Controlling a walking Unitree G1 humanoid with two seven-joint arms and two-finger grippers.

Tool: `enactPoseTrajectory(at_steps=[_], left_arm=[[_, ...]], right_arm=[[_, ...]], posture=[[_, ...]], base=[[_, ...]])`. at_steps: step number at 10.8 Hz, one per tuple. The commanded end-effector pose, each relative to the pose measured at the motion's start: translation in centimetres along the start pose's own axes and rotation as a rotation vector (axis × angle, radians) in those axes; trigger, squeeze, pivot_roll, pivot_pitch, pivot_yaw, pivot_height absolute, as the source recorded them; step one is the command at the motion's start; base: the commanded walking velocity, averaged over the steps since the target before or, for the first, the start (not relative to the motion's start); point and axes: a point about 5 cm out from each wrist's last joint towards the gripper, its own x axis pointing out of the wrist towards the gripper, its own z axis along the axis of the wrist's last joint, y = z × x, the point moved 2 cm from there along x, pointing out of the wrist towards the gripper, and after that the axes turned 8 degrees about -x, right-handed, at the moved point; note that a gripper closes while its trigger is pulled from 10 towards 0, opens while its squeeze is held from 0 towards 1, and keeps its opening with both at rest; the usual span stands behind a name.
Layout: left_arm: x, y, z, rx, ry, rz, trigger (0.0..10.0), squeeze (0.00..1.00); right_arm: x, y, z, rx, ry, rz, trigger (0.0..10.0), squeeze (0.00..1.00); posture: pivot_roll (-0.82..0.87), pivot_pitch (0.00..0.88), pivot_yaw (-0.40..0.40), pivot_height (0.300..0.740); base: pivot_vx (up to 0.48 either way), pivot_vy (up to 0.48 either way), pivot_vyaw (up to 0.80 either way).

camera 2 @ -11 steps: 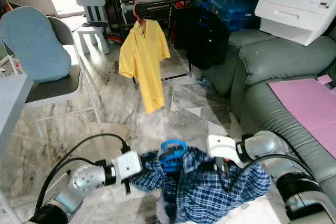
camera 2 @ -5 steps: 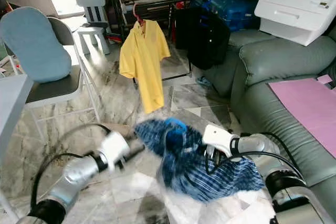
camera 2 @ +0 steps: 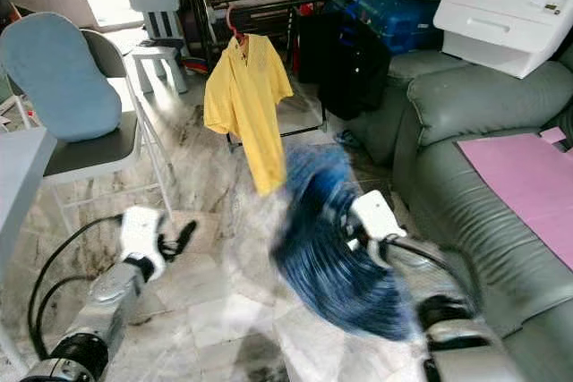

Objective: Hang hanger

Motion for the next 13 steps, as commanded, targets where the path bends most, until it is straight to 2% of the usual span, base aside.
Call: enactPoseTrajectory(at_steps=[1,2,12,13], left_arm=[[0.1,1.0,-0.1,-0.035,0.013,0.081,10.0,1.00],[0.1,1.2,-0.4,-0.053,0.032,0.117,10.0,1.00],[0.1,1.2,-0.4,-0.053,0.032,0.117,10.0,1.00],[-1.9,2.4,-4.6,-0.068,0.190,0.235,10.0,0.00]], right_arm=[[0.2,0.5,-0.8,0.125,0.023,-0.058,0.0,0.00],[0.3,1.2,-1.4,0.169,0.047,-0.088,0.0,0.00],[0.3,1.2,-1.4,0.169,0.047,-0.088,0.0,0.00],[-0.1,4.0,-4.5,0.246,0.136,-0.117,10.0,0.00]], posture=[[-0.21,0.000,0.073,0.740],[-0.21,0.000,0.072,0.740],[-0.21,0.000,0.072,0.740],[-0.18,0.000,0.036,0.740]], base=[[0.000,0.000,0.00],[0.000,0.000,0.00],[0.000,0.000,0.00],[0.000,0.000,0.00]])
